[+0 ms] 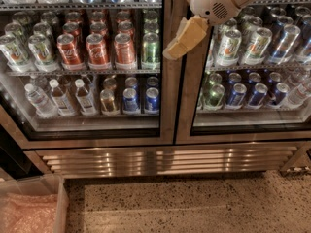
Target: Open left fridge door
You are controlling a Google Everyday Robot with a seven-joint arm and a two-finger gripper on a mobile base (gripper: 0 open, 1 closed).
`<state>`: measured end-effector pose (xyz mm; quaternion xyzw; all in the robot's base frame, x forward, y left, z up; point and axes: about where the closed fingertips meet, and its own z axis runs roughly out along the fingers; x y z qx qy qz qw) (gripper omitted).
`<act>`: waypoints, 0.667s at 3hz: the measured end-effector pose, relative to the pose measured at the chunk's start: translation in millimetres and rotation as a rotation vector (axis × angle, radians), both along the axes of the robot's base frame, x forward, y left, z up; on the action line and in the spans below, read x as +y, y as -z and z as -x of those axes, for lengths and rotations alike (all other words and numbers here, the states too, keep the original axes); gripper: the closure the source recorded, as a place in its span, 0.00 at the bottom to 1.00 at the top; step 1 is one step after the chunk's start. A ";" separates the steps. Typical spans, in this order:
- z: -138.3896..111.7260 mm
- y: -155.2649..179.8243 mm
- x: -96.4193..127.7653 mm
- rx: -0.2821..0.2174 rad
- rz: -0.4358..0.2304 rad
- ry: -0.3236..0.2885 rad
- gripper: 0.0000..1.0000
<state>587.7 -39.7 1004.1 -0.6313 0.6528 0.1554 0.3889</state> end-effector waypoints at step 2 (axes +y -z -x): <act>0.0 0.0 0.1 0.000 0.000 0.000 0.64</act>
Offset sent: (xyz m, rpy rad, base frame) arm 0.0000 0.0000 0.0000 0.0000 0.0000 0.0000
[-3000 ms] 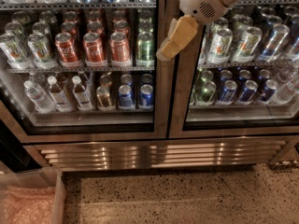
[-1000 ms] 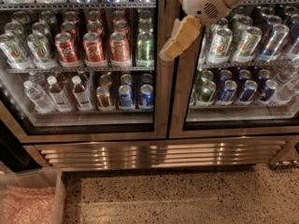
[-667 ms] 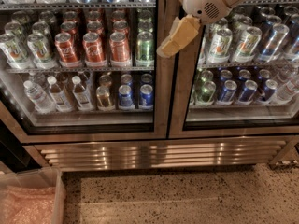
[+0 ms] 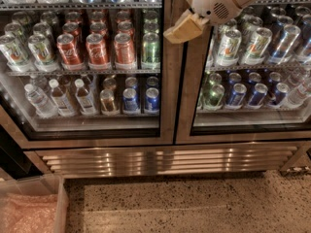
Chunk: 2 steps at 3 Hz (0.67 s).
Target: Open left fridge door
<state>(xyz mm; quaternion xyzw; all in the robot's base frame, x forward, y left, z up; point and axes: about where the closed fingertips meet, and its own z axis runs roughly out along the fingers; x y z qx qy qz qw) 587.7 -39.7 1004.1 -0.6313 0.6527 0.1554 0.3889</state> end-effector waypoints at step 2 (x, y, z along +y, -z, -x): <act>-0.2 0.0 -0.3 0.000 0.000 0.000 1.00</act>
Offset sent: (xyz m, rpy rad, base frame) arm 0.0000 0.0000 0.0000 0.0000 0.0000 0.0000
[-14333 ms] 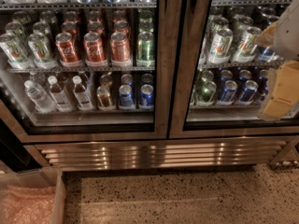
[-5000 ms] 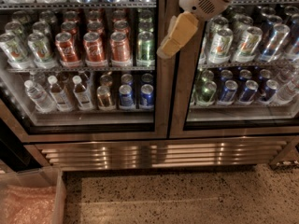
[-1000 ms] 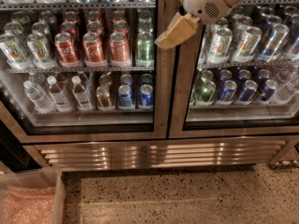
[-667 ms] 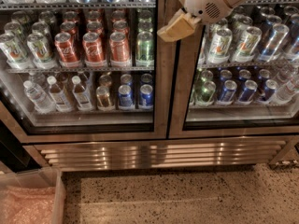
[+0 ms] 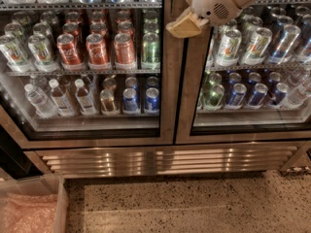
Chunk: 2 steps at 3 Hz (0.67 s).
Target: Open left fridge door
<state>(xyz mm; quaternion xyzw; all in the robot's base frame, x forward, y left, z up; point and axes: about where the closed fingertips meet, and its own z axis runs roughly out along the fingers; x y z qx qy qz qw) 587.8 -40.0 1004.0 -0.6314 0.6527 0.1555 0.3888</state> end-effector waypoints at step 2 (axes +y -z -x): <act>-7.9 -1.3 -11.2 0.000 0.000 0.000 1.00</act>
Offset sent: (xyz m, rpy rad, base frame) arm -0.1025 -0.0121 -0.0105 0.0171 0.1897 -0.0555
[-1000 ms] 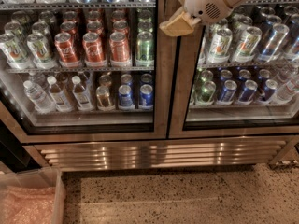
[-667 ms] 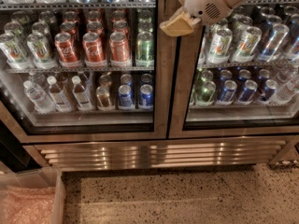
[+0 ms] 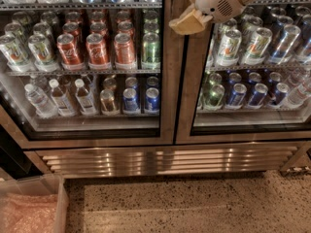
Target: Open left fridge door
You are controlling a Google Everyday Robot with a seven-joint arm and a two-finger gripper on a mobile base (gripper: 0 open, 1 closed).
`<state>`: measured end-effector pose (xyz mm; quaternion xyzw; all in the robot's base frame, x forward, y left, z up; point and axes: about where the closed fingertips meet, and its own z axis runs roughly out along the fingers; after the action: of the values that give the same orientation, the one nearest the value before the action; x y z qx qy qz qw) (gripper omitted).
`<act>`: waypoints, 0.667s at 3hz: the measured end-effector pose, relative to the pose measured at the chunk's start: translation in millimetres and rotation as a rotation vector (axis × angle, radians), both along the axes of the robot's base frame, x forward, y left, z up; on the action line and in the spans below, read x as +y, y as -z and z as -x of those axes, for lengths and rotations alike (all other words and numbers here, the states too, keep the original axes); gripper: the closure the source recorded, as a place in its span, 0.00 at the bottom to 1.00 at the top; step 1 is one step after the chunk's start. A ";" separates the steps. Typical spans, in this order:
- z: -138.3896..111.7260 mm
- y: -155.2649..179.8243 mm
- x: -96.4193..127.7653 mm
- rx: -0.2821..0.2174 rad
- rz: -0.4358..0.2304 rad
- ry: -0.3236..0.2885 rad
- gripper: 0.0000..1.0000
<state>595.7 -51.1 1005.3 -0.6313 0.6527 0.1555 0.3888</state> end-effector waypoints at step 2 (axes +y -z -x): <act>-3.7 -3.6 -3.4 0.001 0.000 0.000 1.00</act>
Offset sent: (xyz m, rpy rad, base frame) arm -0.1977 0.0102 -0.0203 0.1616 0.3830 -0.1472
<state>599.5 -54.5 1008.9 -0.6311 0.6529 0.1558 0.3887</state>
